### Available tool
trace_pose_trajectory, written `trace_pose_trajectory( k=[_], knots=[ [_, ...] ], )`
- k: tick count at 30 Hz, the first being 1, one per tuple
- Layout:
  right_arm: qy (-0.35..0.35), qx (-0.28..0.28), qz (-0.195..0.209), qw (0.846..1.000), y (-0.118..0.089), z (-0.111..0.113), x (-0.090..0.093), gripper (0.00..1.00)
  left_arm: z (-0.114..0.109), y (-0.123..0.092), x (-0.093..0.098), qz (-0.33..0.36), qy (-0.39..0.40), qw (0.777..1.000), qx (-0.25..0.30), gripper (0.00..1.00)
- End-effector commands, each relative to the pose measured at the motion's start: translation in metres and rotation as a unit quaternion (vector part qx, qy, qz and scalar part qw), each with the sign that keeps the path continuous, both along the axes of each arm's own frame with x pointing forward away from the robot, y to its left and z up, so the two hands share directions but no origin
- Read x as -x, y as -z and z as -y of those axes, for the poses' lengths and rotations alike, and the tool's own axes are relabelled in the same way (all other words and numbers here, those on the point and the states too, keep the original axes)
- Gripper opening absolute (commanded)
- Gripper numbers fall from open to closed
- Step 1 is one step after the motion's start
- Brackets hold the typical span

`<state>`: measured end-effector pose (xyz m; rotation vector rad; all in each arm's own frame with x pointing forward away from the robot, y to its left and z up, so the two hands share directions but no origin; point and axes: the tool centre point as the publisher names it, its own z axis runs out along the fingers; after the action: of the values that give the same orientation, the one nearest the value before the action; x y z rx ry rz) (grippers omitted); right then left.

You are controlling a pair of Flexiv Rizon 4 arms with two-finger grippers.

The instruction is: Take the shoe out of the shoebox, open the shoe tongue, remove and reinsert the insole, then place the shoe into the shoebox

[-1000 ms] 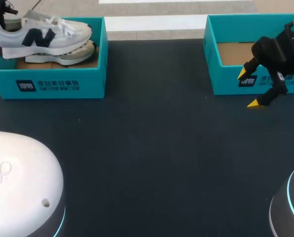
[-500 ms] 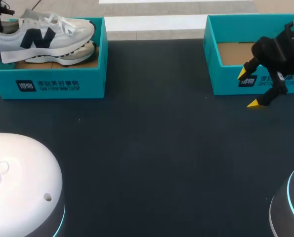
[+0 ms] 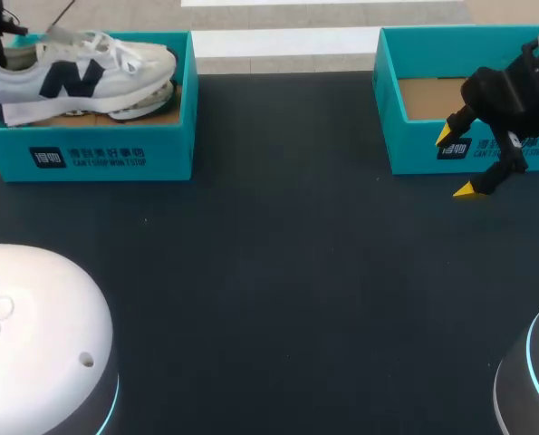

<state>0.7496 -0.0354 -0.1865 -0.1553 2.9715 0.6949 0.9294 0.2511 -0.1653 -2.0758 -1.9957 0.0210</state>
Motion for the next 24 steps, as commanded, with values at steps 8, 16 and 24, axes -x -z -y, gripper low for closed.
trace_pose_trajectory(
  k=[8,16,24],
  knots=[
    [0.000,0.002,-0.001,1.000,0.000,-0.001,-0.001,1.00,0.047,0.003,0.060,0.000,-0.014,1.000,0.002,0.00],
    [0.000,0.002,-0.001,1.000,0.000,-0.001,-0.001,1.00,0.080,0.007,0.088,0.016,-0.028,0.999,0.022,0.00],
    [0.000,0.002,-0.001,1.000,0.000,-0.001,-0.001,1.00,0.128,0.010,0.120,0.012,-0.004,0.999,0.038,0.00]
  ],
)
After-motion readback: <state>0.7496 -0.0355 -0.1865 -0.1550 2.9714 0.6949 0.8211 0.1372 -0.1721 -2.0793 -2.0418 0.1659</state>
